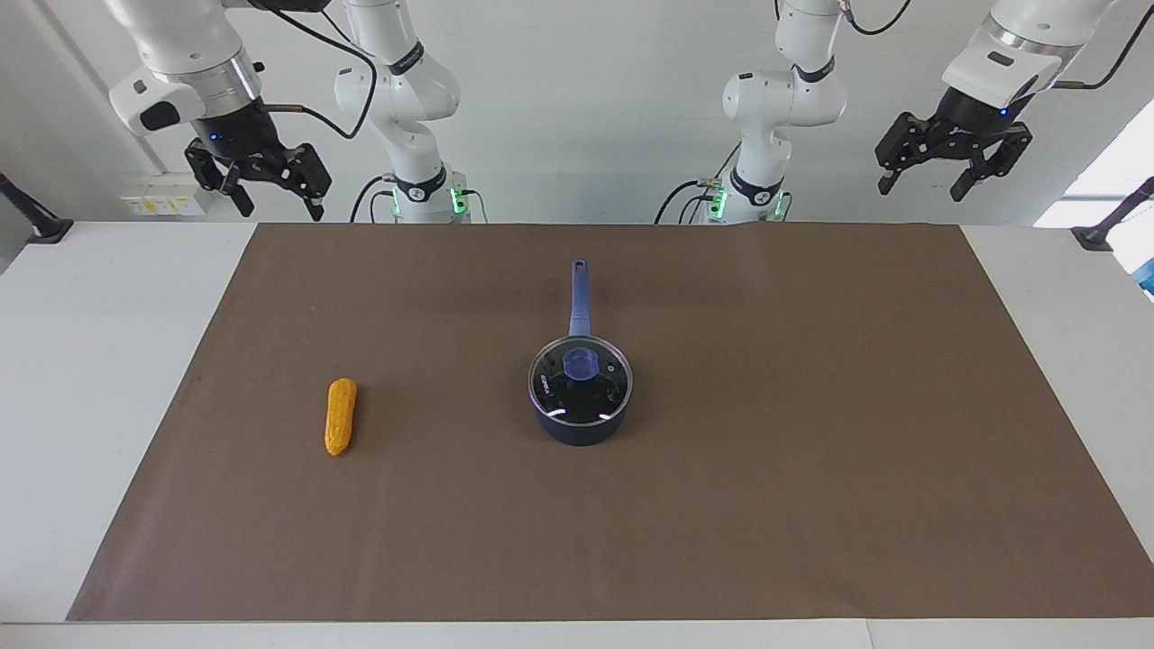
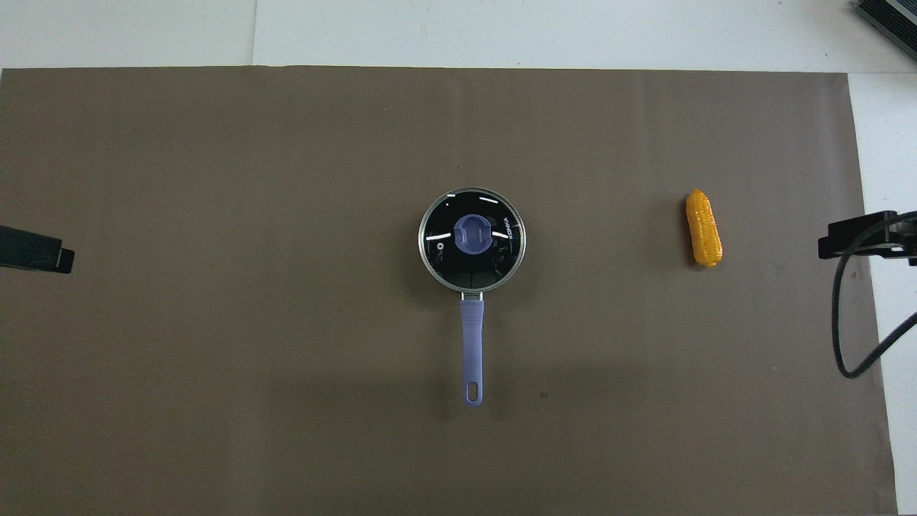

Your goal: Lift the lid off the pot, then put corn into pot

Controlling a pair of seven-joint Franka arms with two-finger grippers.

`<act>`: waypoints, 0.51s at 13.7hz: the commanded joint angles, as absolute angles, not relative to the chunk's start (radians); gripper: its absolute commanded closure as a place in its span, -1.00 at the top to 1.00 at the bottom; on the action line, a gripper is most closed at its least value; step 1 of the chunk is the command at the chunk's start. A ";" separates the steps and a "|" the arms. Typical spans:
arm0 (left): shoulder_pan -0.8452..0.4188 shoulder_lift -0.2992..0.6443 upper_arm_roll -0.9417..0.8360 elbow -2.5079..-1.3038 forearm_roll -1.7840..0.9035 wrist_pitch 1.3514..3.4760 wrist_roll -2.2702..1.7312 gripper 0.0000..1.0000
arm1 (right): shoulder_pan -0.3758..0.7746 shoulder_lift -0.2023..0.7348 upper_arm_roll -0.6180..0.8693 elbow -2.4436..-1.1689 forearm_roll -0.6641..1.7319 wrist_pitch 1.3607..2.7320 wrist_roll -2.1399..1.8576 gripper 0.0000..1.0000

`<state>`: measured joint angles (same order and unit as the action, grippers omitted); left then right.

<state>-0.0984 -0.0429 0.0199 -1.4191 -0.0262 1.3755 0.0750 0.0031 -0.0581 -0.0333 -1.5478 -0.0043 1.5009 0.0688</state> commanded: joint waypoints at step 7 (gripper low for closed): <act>-0.084 -0.066 0.009 -1.436 -0.034 1.359 0.069 1.00 | -0.005 -0.074 -0.032 -1.557 0.003 1.503 0.054 1.00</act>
